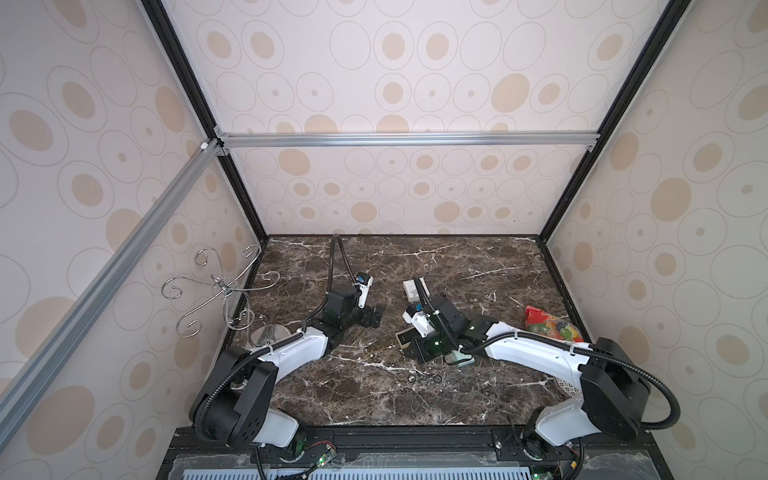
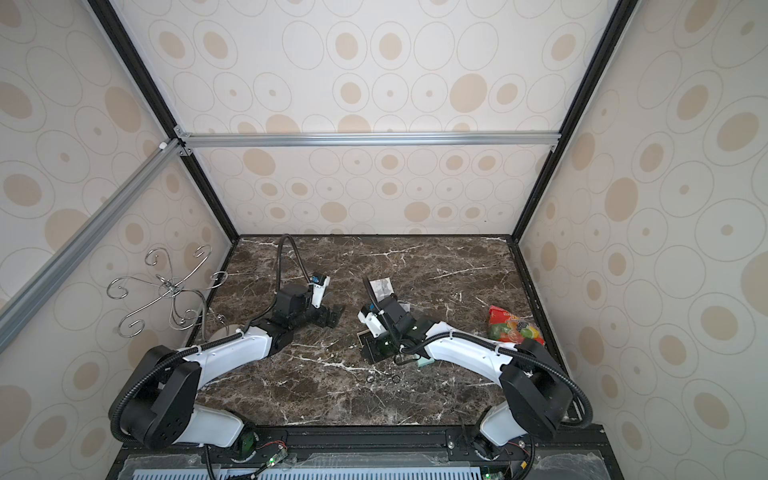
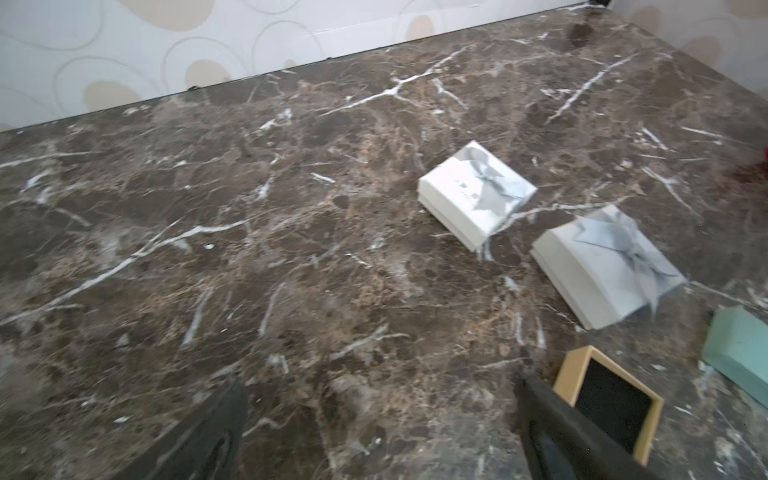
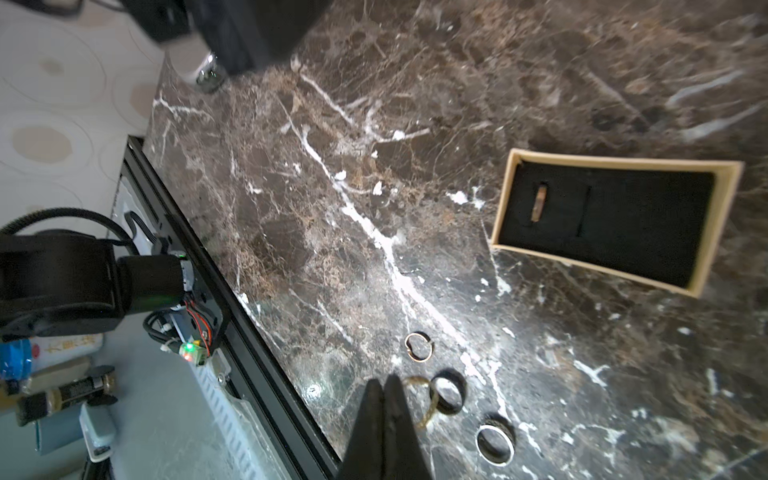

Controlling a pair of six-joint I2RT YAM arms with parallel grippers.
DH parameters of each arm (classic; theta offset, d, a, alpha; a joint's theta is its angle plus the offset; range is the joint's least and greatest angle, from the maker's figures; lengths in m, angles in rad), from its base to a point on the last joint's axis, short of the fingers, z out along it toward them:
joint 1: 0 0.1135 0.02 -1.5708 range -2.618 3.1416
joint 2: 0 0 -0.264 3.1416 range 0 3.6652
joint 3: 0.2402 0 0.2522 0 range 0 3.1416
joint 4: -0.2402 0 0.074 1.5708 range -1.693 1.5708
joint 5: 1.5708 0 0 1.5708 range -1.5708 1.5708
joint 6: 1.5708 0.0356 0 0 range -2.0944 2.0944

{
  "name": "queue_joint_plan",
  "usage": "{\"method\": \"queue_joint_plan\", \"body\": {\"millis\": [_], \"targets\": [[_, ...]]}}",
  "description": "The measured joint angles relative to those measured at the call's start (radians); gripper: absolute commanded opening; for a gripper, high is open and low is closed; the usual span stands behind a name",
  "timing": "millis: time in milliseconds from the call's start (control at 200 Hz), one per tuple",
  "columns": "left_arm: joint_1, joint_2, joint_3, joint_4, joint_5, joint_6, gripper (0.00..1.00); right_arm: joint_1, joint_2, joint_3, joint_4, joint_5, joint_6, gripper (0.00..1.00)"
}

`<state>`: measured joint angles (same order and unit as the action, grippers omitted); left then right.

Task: Take the rings out of the lift-off lid box
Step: Place the ring at the center of the board.

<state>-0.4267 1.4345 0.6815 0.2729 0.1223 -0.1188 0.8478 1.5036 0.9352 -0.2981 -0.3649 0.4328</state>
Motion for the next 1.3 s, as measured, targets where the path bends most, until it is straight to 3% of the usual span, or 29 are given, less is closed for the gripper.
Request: {"method": "queue_joint_plan", "body": {"millis": [450, 1000, 1155, 1300], "targets": [[0.041, 0.043, 0.017, -0.013, 0.003, -0.001, 1.00, 0.161, 0.194, 0.132, -0.027, 0.049, -0.019, 0.00], [0.050, 0.043, 0.016, -0.012, 0.011, -0.001, 1.00, 0.186, 0.315, 0.181, -0.059, 0.101, -0.027, 0.00], [0.050, 0.043, 0.015, -0.012, 0.014, -0.001, 1.00, 0.186, 0.315, 0.184, -0.062, 0.101, -0.029, 0.10], [0.050, 0.043, 0.014, -0.012, 0.018, -0.001, 1.00, 0.186, 0.315, 0.188, -0.062, 0.101, -0.034, 0.14]]}}
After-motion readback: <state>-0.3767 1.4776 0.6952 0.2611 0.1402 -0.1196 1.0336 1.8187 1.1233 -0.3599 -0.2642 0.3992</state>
